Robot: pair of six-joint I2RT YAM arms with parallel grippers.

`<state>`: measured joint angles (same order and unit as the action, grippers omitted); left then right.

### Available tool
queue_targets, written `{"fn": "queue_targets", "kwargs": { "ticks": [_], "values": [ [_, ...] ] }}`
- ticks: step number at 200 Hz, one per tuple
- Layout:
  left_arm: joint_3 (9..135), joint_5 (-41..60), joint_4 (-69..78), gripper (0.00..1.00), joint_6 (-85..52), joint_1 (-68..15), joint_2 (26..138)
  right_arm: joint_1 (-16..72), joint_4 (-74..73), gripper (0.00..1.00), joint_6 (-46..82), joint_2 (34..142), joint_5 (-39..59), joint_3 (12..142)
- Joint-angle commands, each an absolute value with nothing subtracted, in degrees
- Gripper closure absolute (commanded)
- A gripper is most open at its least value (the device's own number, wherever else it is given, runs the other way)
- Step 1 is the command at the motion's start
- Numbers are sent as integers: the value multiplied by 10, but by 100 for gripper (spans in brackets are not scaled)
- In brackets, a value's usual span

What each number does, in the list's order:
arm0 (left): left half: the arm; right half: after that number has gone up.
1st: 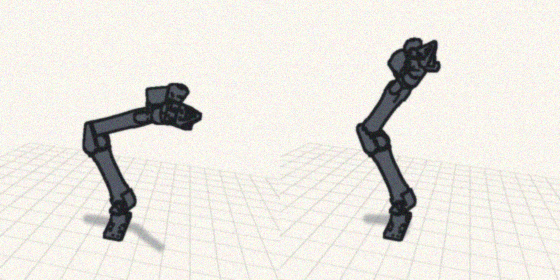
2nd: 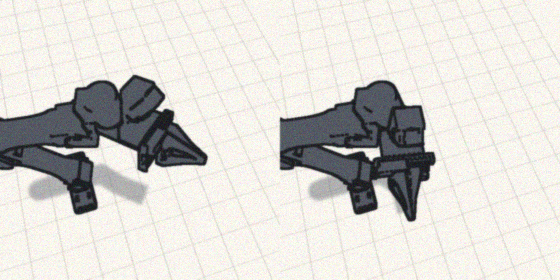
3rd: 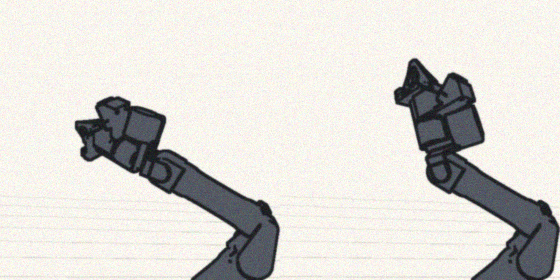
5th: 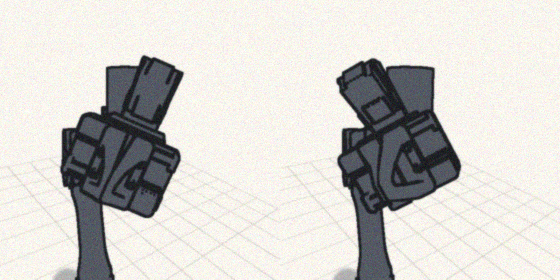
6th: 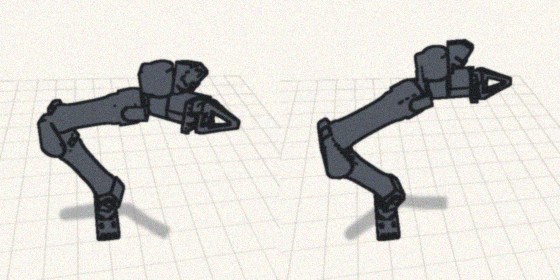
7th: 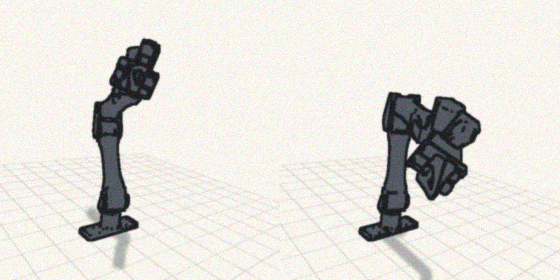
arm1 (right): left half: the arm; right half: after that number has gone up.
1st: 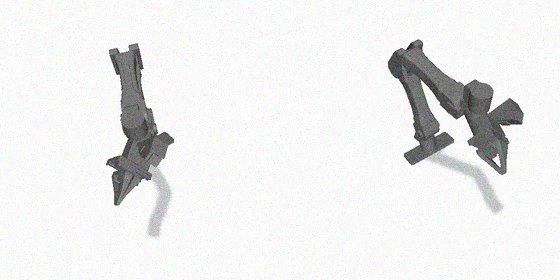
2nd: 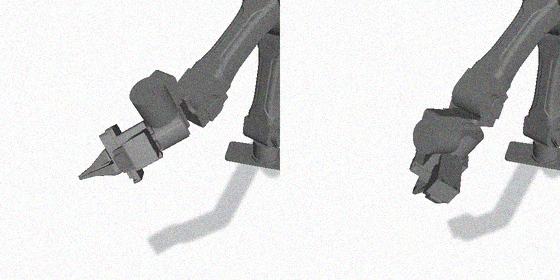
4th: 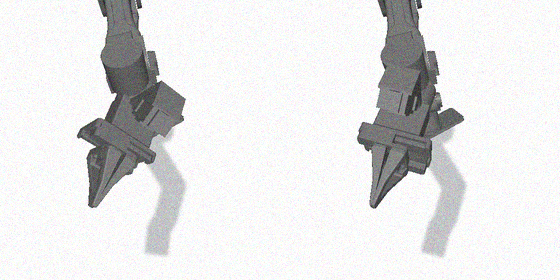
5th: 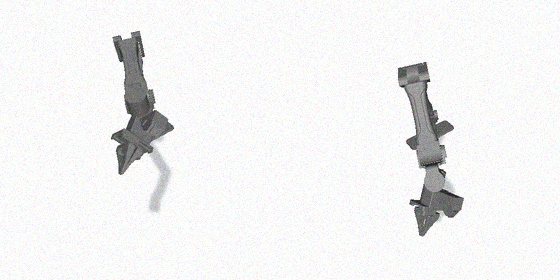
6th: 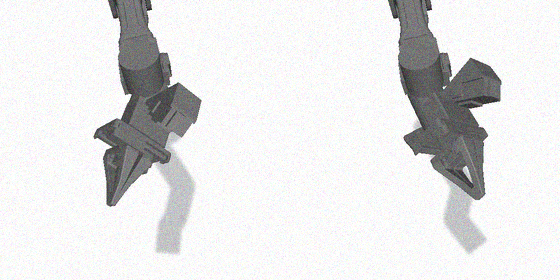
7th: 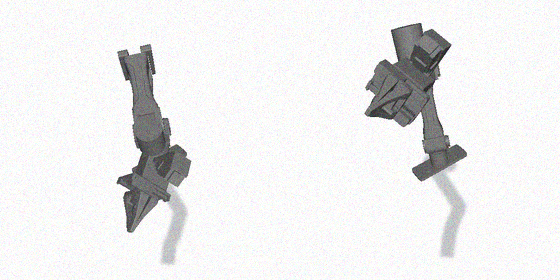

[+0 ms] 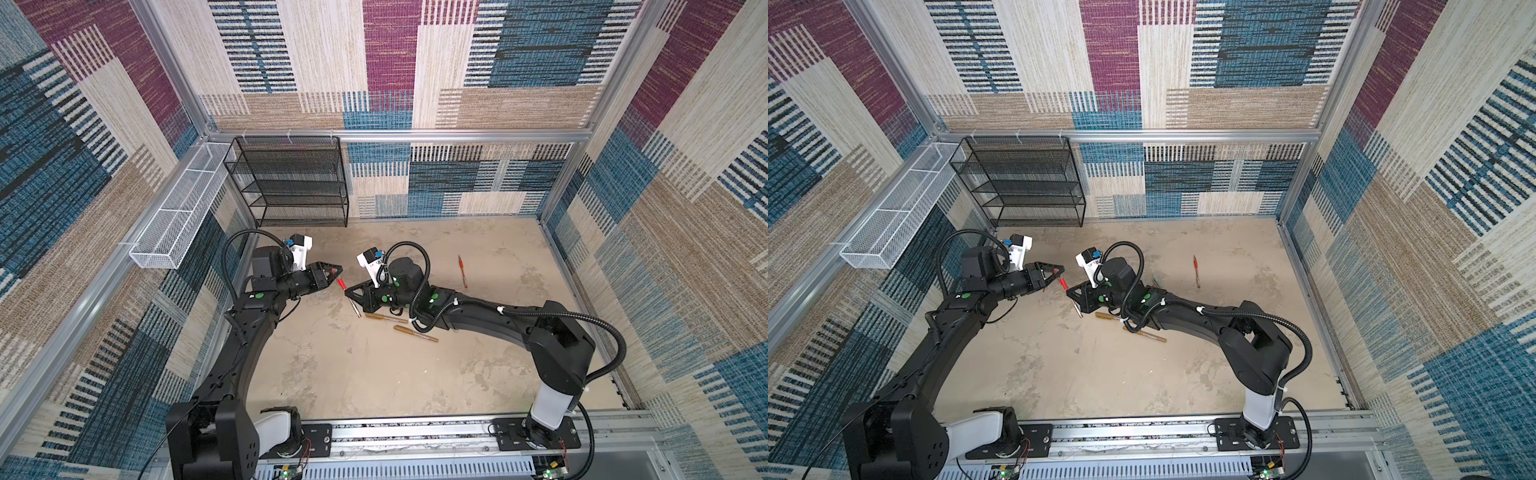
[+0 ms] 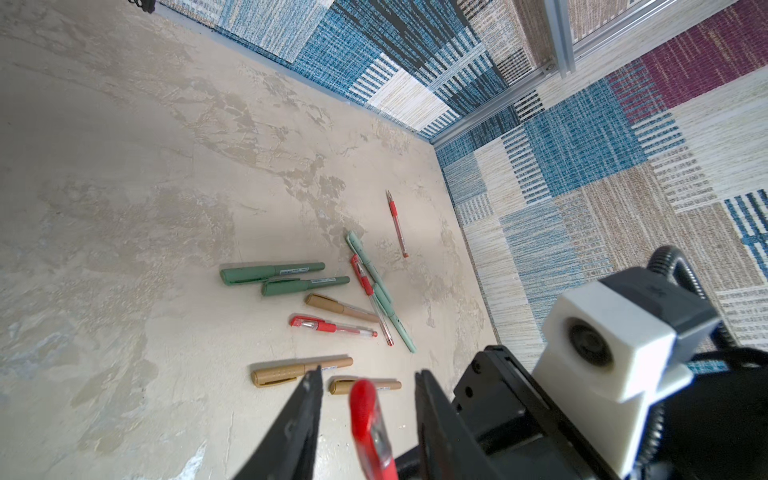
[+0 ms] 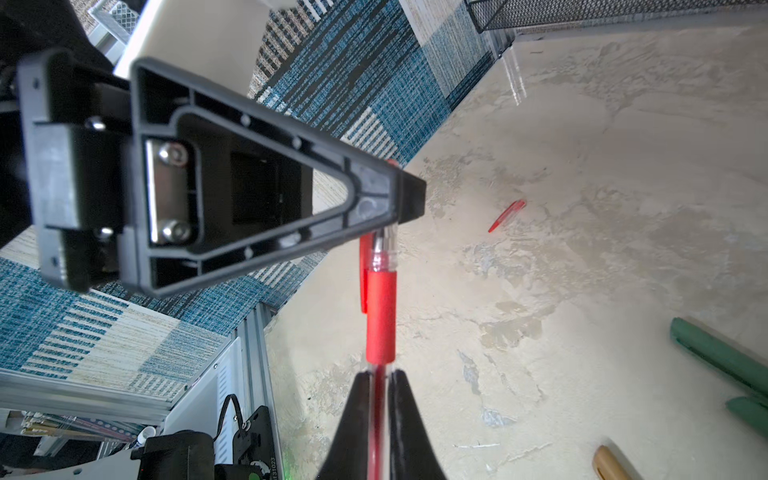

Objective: Open the pen caps
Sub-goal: 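Bring the second pen toward the left gripper while the left gripper reaches its cap, then pull the red cap off with the left gripper while the right holds the pen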

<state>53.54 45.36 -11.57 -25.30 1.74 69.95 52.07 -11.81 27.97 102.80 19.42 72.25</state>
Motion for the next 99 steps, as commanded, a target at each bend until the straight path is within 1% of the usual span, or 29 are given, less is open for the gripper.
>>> {"fn": "queue_targets", "kwargs": {
  "ticks": [1,19,34,45,72,84,99],
  "values": [
    [533,458,-94,75,-262,18,698,525,-144,97,275,1034,205,728],
    [540,456,-108,90,-259,18,695,525,-132,97,277,1038,204,738],
    [537,458,-105,100,-254,18,693,525,-142,95,276,1034,205,731],
    [533,455,-102,100,-251,18,692,525,-146,92,276,1034,202,727],
    [542,452,-118,100,-250,18,689,526,-126,75,274,1040,190,738],
    [538,456,-112,100,-251,18,688,526,-134,72,274,1040,189,734],
    [535,455,-106,100,-250,18,690,526,-135,71,273,1051,190,740]
  ]
}}
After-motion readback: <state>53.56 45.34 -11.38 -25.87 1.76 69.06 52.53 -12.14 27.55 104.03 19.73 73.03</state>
